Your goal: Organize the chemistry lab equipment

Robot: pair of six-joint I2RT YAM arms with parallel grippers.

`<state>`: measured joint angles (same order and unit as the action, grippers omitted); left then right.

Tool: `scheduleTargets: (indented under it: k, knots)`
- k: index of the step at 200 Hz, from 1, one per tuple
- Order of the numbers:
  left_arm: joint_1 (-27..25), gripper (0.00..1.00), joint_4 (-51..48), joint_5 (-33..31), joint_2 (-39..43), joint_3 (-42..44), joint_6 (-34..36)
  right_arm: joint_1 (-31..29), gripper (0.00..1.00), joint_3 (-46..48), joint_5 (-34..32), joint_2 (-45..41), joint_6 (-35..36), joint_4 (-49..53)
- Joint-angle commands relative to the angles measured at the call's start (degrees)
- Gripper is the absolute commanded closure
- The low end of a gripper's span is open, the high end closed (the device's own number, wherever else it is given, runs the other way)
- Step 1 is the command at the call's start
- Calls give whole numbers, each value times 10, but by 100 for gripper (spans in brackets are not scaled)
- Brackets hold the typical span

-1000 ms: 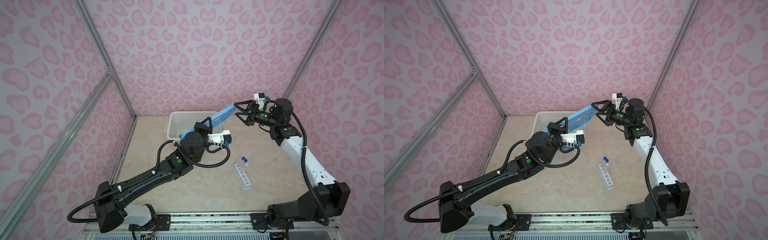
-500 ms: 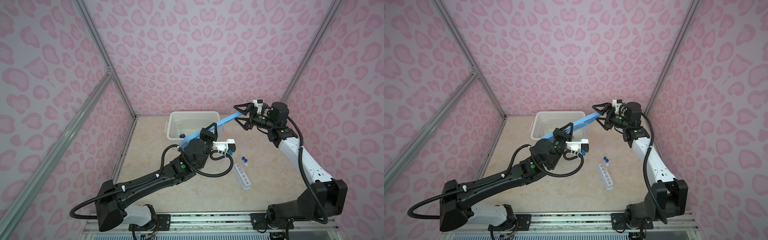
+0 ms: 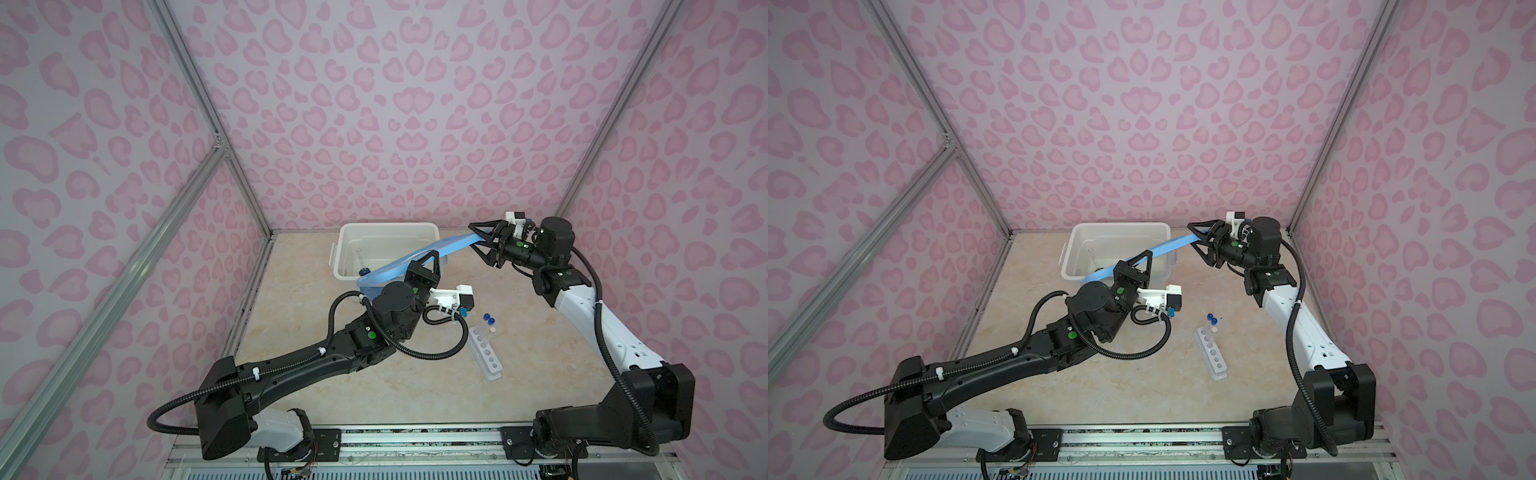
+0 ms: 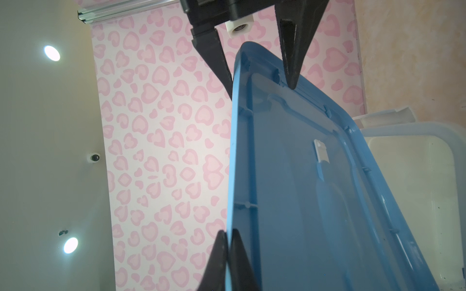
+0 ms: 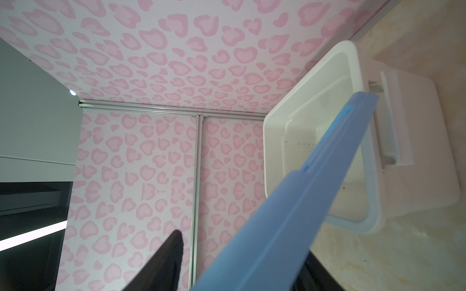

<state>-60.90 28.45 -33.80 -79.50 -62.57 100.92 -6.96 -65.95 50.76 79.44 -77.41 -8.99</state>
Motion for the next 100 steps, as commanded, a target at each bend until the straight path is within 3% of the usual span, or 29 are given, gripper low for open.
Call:
scheduleTargets:
  k: [1, 47, 100]
  knots:
    - [-5, 87, 57, -3, -6, 0, 10, 4, 45, 19, 0, -6, -25, -39]
    - [-20, 70, 64, -9, -19, 0, 18, 13, 64, 56, -6, -18, -60, -93]
    - [-34, 60, 72, -18, -33, 3, 1, 16, 87, 91, -25, -29, -87, -128]
